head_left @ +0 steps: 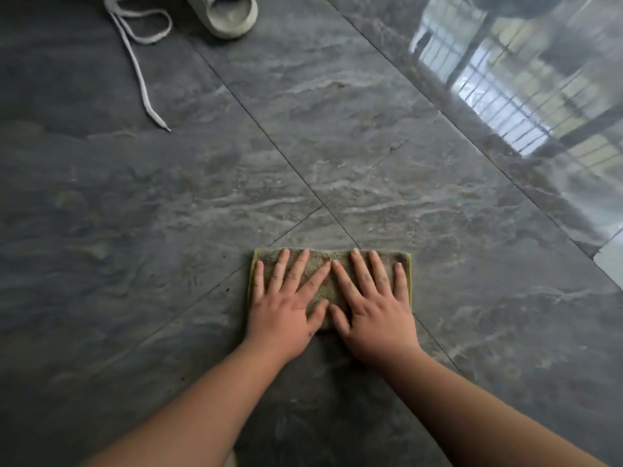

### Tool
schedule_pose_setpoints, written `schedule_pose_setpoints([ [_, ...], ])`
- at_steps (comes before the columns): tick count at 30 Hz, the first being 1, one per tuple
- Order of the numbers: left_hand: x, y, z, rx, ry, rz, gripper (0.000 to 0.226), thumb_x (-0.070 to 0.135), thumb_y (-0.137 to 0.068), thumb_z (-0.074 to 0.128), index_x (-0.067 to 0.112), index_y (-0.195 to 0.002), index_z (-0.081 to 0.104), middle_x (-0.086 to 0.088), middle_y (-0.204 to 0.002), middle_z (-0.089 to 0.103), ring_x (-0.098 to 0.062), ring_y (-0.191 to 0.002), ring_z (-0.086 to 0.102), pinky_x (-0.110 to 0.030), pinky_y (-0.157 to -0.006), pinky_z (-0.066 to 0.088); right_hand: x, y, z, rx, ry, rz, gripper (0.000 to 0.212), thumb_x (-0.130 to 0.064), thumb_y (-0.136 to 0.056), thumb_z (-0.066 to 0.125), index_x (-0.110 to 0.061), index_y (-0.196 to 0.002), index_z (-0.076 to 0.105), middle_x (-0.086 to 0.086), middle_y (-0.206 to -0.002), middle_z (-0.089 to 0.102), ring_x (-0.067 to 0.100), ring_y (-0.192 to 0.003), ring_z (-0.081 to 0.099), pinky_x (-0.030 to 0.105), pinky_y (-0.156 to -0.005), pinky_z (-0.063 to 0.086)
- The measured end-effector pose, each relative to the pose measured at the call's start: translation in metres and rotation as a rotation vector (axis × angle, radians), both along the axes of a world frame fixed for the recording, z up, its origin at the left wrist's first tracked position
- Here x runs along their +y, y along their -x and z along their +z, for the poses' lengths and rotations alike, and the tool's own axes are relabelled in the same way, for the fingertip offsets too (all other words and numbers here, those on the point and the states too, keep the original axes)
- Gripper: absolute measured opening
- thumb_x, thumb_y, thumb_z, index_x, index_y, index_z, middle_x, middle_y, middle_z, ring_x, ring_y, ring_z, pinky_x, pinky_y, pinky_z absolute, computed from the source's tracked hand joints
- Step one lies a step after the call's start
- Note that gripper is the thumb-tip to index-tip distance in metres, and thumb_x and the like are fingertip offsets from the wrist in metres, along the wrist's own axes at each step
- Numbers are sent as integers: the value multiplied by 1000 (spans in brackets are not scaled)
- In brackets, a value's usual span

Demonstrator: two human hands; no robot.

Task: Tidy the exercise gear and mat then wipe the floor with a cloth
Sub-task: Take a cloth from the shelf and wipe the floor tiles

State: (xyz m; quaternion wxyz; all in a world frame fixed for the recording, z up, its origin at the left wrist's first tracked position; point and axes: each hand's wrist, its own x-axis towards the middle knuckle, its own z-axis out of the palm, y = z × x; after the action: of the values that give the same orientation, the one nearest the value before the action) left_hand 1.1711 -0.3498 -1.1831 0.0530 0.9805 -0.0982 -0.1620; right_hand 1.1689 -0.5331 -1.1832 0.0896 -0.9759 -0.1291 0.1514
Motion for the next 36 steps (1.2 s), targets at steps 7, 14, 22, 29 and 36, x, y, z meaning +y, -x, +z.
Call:
schedule_pose_setpoints([
  [7, 7, -69, -5, -52, -22, 106, 64, 61, -92, 24, 50, -151, 0, 7, -165, 2, -24, -152, -3, -59, -118, -4, 13, -80, -6, -75, 18, 26, 68, -64, -94, 29, -40, -156, 15, -2, -165, 13, 24, -152, 8, 58, -120, 6],
  [14, 11, -166, -7, -55, -44, 116, 62, 61, -94, 18, 53, -149, -9, 8, -165, -9, -23, -151, -12, -62, -115, -8, 22, -175, -11, -126, 9, -4, 67, -66, -93, 26, -43, -155, 14, -4, -165, 12, 22, -153, 6, 55, -120, 0],
  [22, 12, -250, -7, -11, -48, 141, 58, 60, -96, 15, 54, -147, -11, 10, -164, -15, -22, -150, -17, -62, -114, -12, 22, -268, -12, -96, -8, 31, 69, -67, -91, 23, -45, -154, 6, -7, -166, 2, 18, -152, -4, 54, -120, -6],
  [29, 2, -241, 0, 23, -62, 181, 58, 57, -97, 13, 53, -147, -15, 9, -163, -19, -23, -149, -19, -63, -114, -10, 17, -264, -9, -78, -12, 69, 68, -66, -93, 20, -44, -154, 2, -7, -166, -1, 19, -152, -6, 53, -120, -6],
  [36, -39, -171, 3, 6, -81, 105, 59, 55, -97, 11, 49, -148, -16, 5, -164, -17, -27, -149, -19, -64, -113, -10, -22, -181, -10, -102, -37, -2, 67, -65, -93, 23, -44, -155, 8, -5, -166, 8, 21, -153, 1, 53, -121, -1],
])
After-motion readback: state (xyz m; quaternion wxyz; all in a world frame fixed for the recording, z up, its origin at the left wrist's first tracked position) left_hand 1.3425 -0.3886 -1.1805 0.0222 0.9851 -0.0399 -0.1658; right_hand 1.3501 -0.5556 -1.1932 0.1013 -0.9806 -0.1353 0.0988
